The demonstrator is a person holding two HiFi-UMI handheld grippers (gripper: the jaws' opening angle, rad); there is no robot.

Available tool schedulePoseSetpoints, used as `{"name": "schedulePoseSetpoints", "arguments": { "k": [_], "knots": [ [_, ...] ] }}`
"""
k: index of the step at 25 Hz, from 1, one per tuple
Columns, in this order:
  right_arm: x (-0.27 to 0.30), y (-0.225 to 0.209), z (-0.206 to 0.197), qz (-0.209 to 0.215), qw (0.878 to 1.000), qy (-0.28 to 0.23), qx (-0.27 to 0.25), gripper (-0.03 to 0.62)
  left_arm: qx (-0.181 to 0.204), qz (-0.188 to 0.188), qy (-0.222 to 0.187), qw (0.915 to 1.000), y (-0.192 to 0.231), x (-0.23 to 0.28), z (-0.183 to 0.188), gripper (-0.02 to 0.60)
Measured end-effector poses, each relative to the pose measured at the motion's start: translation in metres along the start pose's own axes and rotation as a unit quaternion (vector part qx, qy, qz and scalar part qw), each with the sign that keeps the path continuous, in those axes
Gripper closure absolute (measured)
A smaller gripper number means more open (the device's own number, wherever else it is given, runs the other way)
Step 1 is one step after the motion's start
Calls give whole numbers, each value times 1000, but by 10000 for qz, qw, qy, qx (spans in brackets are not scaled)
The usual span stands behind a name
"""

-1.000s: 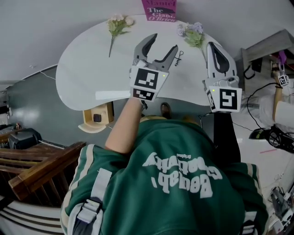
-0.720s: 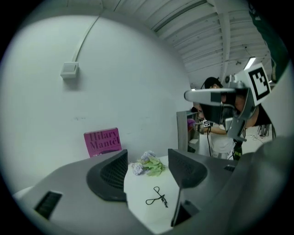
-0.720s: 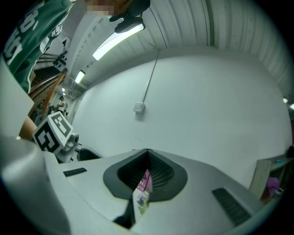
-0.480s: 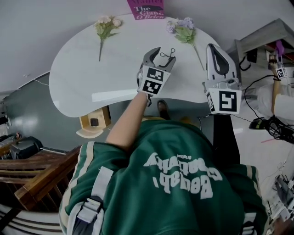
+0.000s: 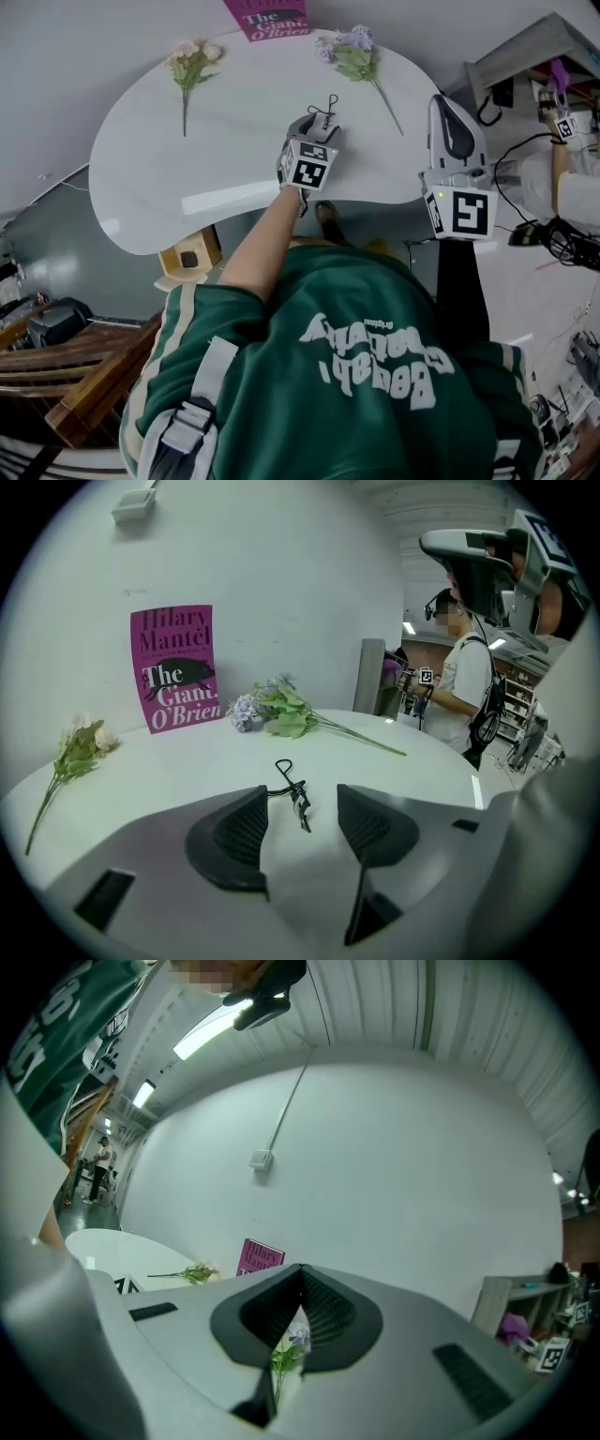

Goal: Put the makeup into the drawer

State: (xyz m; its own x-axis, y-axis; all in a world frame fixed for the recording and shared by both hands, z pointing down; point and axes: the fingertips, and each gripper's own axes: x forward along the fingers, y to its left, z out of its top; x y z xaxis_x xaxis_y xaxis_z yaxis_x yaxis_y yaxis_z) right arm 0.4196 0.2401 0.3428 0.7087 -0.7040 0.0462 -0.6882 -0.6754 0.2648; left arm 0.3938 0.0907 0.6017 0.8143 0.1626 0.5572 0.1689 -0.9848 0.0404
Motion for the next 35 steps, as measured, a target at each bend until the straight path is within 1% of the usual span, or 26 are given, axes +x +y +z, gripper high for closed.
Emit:
{"name": "schedulePoseSetpoints", "arguments": {
  "k": [2,3,4,5,6,10,13,18,21,23,27,30,33,35],
  "knots": [
    [-2,-2,-2,-20,10000,32,-11,585,-13,58,52,10000,2,6,-2,328],
    [-3,-3,-4,-27,10000,50,-7,585,-20,148,85,9999,5,8,-3,334],
    [-4,-3,-5,-32,10000,68,-3,585,-20,286,123,9995,9,10,-4,377],
    [-5,-3,-7,-30,10000,83,-6,585,-10,434,152,9989,14,11,-5,517],
    [-5,-3,-7,-24,10000,91,-14,585,-3,530,160,9985,18,11,-5,541],
    [-3,0,-6,21,10000,75,-17,585,-64,471,115,9988,19,8,-1,546],
    [3,7,3,49,9999,-99,85,585,-31,499,50,9987,23,0,4,548],
    [11,20,2,240,9997,-83,35,585,120,678,-212,9974,35,-24,24,548],
    [17,25,14,291,9991,-289,116,585,224,817,-477,9953,42,-45,47,548],
    [20,29,16,367,9988,-317,73,585,282,910,-716,9929,46,-63,65,548],
    [26,37,25,484,9978,-455,51,585,262,1075,-1215,9864,55,-102,105,548],
    [31,43,35,550,9968,-583,62,585,312,1205,-1576,9796,59,-133,136,548],
    [36,50,46,640,9954,-712,60,585,370,1330,-1846,9731,62,-160,161,548],
    [38,55,54,687,9942,-822,53,585,403,1414,-2081,9670,63,-180,179,547]
  ]
}}
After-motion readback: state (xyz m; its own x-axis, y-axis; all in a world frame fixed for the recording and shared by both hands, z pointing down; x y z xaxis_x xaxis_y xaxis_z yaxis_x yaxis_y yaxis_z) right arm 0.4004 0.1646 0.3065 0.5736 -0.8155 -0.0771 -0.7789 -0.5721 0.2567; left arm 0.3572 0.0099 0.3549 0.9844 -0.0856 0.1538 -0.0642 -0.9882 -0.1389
